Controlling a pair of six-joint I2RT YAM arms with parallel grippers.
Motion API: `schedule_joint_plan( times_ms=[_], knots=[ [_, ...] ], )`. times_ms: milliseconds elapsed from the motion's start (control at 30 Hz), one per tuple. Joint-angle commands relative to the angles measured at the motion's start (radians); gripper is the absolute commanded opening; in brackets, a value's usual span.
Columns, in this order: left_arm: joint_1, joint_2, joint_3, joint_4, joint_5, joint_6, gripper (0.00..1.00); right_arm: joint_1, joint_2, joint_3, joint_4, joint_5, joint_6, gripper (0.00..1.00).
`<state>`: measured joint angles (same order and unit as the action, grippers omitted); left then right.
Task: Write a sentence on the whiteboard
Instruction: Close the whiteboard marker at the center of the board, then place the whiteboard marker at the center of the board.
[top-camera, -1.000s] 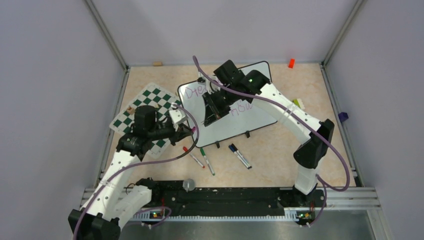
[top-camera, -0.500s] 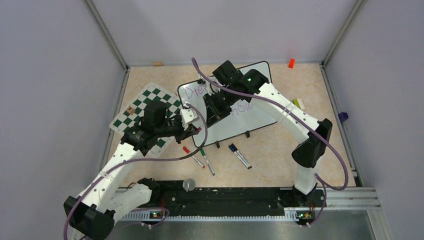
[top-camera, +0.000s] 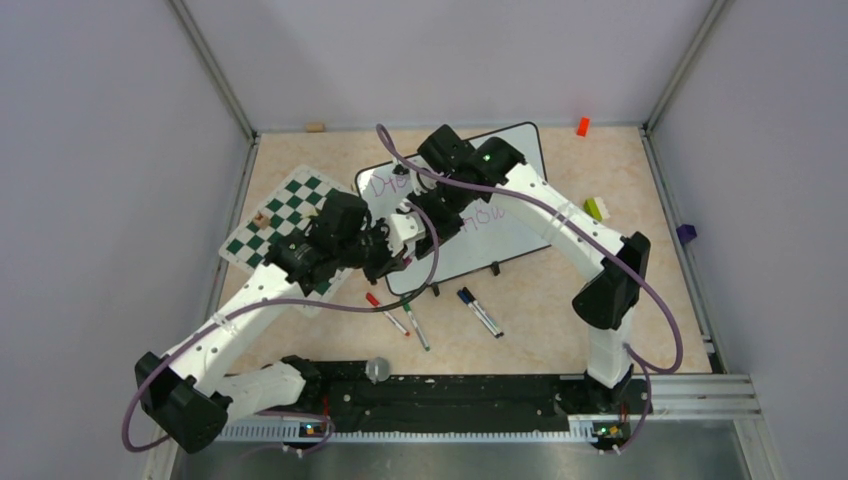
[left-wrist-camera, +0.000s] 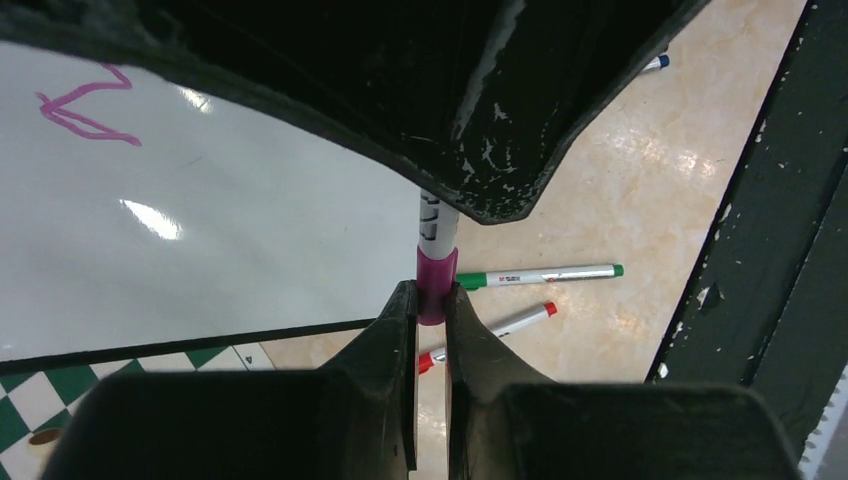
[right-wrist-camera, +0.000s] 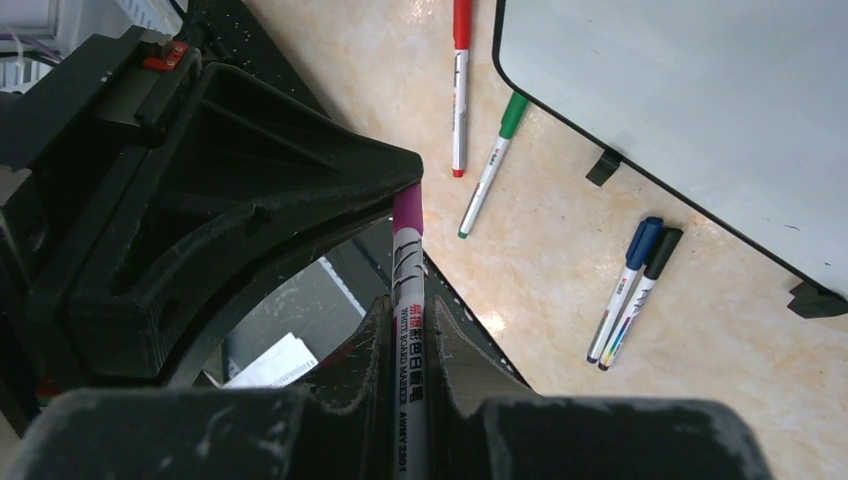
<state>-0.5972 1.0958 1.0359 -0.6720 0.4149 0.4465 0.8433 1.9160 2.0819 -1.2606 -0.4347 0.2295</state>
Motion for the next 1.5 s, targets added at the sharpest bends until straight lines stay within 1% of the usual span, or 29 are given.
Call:
schedule_joint_plan(
  times_ms=[0, 100, 200, 333, 400, 533, 633, 700, 733, 800, 900, 933, 967, 1000, 1100, 1233, 1333, 1467],
  knots=[
    [-0.031, -0.020, 0.091, 0.276, 0.063, -0.110, 0.00, 0.045, 0.021, -0.033, 0.107, -0.044, 0.030, 0.00],
    [-0.032, -0.010, 0.108, 0.305, 0.069, -0.139, 0.00, 0.047, 0.014, -0.057, 0.122, -0.061, 0.040, 0.00],
    [-0.030, 0.009, 0.146, 0.308, 0.078, -0.135, 0.00, 0.056, 0.019, -0.076, 0.119, -0.084, 0.041, 0.00],
    [-0.031, 0.044, 0.216, 0.309, 0.070, -0.141, 0.00, 0.079, 0.021, -0.095, 0.120, -0.068, 0.048, 0.00],
    [-0.031, 0.058, 0.233, 0.331, 0.090, -0.172, 0.00, 0.079, 0.022, -0.098, 0.120, -0.058, 0.058, 0.00],
    [-0.031, 0.044, 0.209, 0.410, 0.118, -0.277, 0.00, 0.082, 0.022, -0.101, 0.119, 0.002, 0.088, 0.00],
    [-0.031, 0.021, 0.177, 0.404, 0.126, -0.295, 0.00, 0.081, 0.013, -0.105, 0.121, 0.019, 0.103, 0.00],
    [-0.031, -0.016, 0.126, 0.381, 0.097, -0.288, 0.00, 0.077, -0.009, -0.118, 0.147, 0.006, 0.123, 0.00],
    [-0.031, -0.044, 0.086, 0.383, 0.058, -0.310, 0.00, 0.068, -0.028, -0.136, 0.169, -0.012, 0.141, 0.00],
    [-0.025, -0.110, 0.001, 0.404, -0.012, -0.351, 0.13, 0.027, -0.078, -0.202, 0.227, -0.060, 0.183, 0.00],
    [-0.021, -0.198, -0.091, 0.390, -0.086, -0.392, 0.33, -0.034, -0.171, -0.326, 0.321, -0.118, 0.229, 0.00],
    [-0.022, -0.221, -0.111, 0.376, -0.105, -0.404, 0.52, -0.054, -0.204, -0.370, 0.336, -0.127, 0.239, 0.00],
    [-0.020, -0.240, -0.134, 0.359, -0.120, -0.412, 0.87, -0.075, -0.237, -0.415, 0.345, -0.136, 0.248, 0.00],
    [-0.020, -0.258, -0.148, 0.343, -0.135, -0.427, 0.97, -0.093, -0.269, -0.460, 0.349, -0.143, 0.254, 0.00],
    [-0.018, -0.298, -0.180, 0.308, -0.169, -0.493, 0.99, -0.138, -0.382, -0.631, 0.364, -0.130, 0.277, 0.00],
    [-0.016, -0.329, -0.203, 0.270, -0.233, -0.574, 0.99, -0.193, -0.561, -0.848, 0.445, -0.096, 0.364, 0.00],
    [-0.013, -0.342, -0.204, 0.225, -0.291, -0.642, 0.99, -0.229, -0.667, -0.986, 0.530, -0.039, 0.444, 0.00],
    [-0.012, -0.339, -0.204, 0.122, -0.397, -0.752, 0.98, -0.237, -0.764, -1.142, 0.702, 0.066, 0.561, 0.00]
  ],
)
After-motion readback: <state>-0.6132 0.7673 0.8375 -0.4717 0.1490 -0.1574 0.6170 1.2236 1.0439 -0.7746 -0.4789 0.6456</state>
